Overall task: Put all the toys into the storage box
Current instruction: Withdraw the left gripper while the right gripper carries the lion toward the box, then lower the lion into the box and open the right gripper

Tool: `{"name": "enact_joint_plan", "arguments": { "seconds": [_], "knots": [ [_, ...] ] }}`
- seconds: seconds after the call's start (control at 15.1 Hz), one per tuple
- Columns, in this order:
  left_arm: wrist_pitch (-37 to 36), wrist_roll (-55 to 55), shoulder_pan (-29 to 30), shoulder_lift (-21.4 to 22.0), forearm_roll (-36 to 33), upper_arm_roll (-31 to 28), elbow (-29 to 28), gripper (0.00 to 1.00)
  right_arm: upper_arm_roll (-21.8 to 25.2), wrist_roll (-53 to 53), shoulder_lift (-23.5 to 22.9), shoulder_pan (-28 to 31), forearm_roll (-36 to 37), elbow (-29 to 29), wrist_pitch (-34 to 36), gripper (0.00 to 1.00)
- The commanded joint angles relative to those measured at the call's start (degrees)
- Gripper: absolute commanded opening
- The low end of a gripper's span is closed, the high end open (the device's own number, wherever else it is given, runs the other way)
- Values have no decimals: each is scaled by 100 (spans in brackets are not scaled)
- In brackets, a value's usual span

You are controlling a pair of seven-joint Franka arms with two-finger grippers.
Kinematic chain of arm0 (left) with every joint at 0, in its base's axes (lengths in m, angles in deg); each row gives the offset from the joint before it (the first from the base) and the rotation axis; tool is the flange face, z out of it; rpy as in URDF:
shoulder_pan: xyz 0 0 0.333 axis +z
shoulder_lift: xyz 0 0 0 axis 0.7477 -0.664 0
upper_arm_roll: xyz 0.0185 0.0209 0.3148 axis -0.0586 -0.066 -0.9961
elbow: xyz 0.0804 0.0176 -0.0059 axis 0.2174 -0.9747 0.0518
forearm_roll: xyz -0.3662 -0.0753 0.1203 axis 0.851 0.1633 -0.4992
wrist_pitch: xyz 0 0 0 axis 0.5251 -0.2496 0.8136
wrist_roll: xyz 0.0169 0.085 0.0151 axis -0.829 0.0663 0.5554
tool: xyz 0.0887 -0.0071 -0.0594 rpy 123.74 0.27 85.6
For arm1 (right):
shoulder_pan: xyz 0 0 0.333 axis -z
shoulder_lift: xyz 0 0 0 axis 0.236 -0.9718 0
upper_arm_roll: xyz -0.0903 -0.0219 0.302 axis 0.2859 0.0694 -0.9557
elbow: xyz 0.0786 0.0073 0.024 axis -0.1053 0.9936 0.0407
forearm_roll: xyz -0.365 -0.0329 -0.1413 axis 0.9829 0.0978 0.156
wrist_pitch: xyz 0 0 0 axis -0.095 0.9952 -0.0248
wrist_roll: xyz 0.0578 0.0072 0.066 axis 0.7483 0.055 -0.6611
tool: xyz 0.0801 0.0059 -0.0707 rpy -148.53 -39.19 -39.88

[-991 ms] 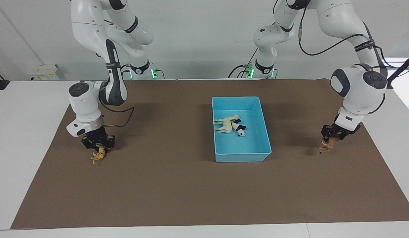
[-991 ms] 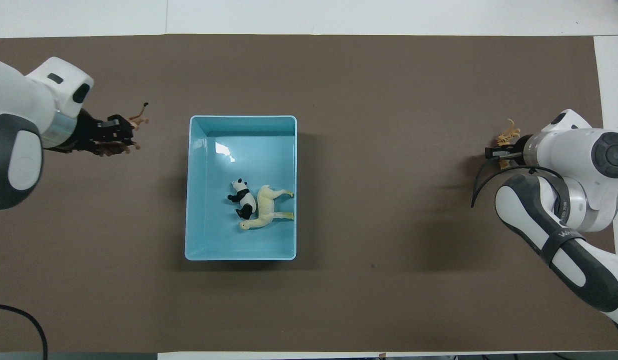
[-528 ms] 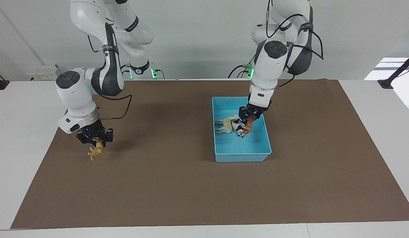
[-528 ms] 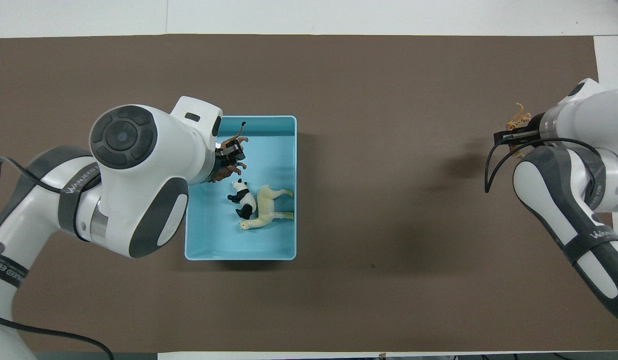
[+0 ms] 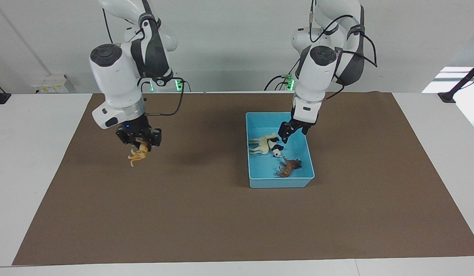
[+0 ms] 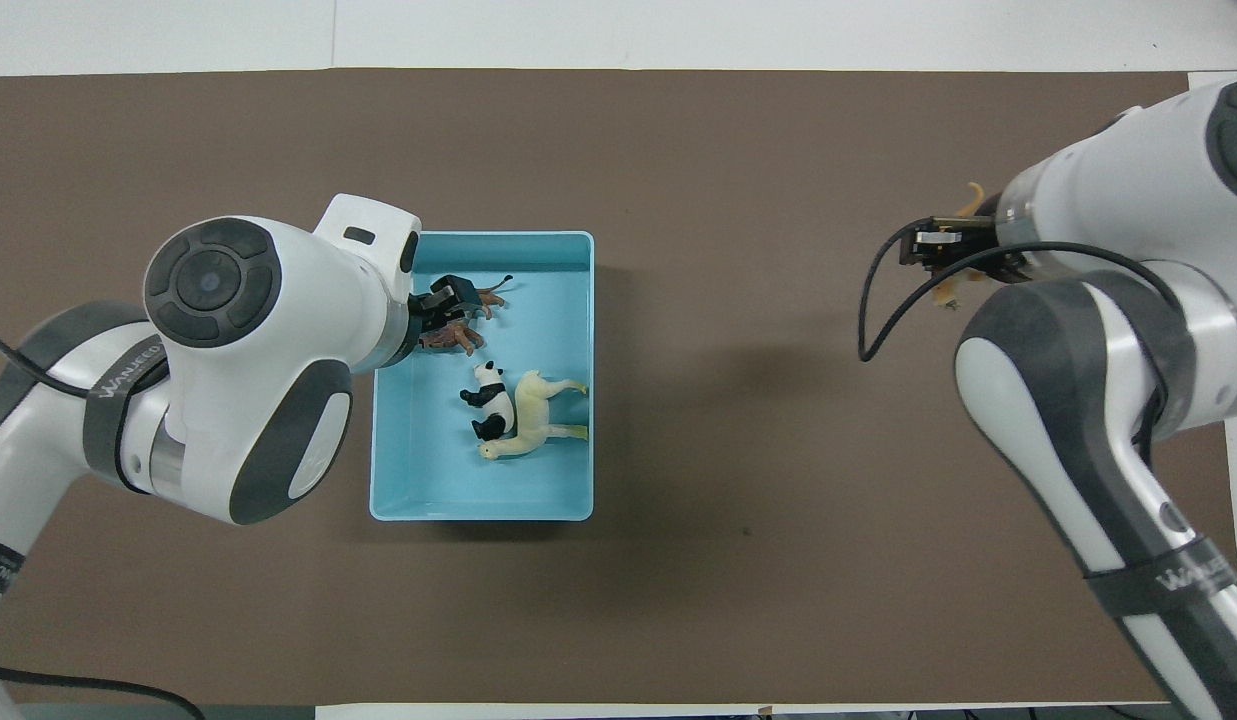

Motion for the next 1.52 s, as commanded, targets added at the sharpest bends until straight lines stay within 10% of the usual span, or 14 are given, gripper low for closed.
{"name": "enact_joint_plan", "arguments": {
  "seconds": [0.0, 0.46, 0.92, 1.12, 1.19, 1.25, 1.45],
  "knots": [
    [-517, -149, 288, 330, 68, -46, 193, 100, -35, 1071, -46, -695, 109, -235, 102, 0],
    [-2440, -2905, 1229, 630, 59, -72, 1054, 100, -44, 2506, -291, -2154, 241, -402, -469, 0],
    [-3259, -3894, 1257, 349, -20, -274, 1794, 100, 236, 3903, -2828, -3685, 1810, -2237, -1014, 0],
    [-3208, -3921, 653, 446, 6, -896, 1706, 100, 237, 4116, -3114, -3739, 1928, -2195, -1621, 0],
    [-3207, -3929, 546, 446, 6, -976, 1714, 100, 237, 4116, -3105, -3757, 1920, -2169, -1569, 84],
    [-3190, -3973, 562, 428, 32, -986, 1741, 100, 237, 4159, -3088, -3792, 1867, -2169, -1447, 100],
    [-3225, -4167, 589, 384, 15, -969, 1767, 100, 237, 4168, -3052, -3766, 1858, -2248, -1112, 100]
  ]
}}
